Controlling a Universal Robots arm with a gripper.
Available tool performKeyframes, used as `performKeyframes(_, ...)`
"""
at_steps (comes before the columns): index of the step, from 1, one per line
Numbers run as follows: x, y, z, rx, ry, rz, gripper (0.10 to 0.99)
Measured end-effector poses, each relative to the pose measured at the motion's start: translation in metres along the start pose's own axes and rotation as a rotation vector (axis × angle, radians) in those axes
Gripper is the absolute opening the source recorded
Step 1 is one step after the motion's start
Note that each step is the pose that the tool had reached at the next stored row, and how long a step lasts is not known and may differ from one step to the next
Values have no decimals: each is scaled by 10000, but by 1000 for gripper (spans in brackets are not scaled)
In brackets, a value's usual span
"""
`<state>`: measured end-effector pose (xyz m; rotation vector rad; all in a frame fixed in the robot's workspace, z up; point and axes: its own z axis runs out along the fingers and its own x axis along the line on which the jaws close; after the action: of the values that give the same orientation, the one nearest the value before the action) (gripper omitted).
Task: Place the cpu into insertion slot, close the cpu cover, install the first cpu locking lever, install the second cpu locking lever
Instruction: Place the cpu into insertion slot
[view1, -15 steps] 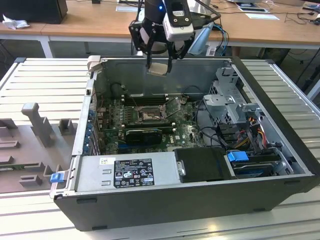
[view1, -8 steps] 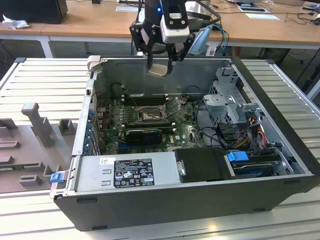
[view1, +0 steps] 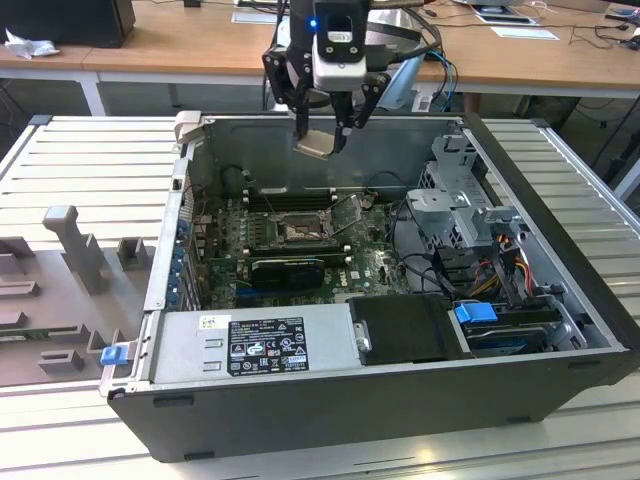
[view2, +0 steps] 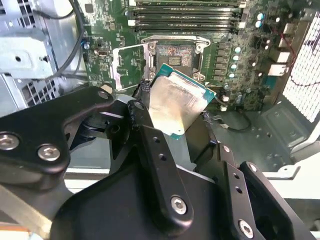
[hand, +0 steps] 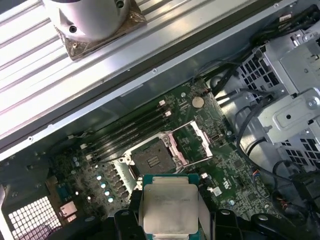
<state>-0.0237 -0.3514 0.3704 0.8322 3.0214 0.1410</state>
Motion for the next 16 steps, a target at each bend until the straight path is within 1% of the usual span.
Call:
performKeyframes(2,-1,-1,11,-1,-42,424,529)
performKeyframes(6,-1,-2,22,-10,-89,961,529)
performKeyframes(8,-1,-2,26,-14,-103,1131,529)
performKeyframes(16,-1,-5,51,-18,-124,1377,529)
